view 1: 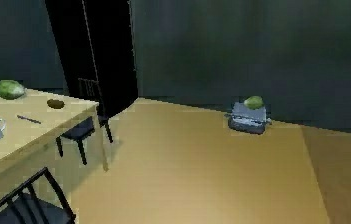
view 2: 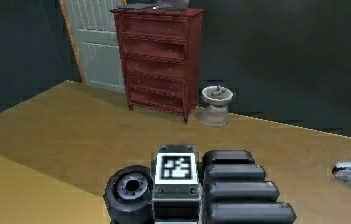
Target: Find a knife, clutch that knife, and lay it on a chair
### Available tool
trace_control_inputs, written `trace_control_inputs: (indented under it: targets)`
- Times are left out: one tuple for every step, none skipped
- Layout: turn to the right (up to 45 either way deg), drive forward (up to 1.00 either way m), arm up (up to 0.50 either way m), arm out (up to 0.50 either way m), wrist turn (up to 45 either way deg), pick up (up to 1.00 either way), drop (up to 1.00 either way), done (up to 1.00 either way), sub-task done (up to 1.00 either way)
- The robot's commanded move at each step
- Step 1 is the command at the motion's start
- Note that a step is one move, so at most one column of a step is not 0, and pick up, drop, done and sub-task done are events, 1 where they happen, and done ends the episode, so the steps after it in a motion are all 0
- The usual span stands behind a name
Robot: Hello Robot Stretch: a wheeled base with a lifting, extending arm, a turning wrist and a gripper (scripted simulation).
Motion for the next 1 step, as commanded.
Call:
trace_control_inputs:
  targets:
    - [-3.0, 0.0, 0.0, 0.0, 0.0, 0.0, 0.0, 0.0, 0.0]
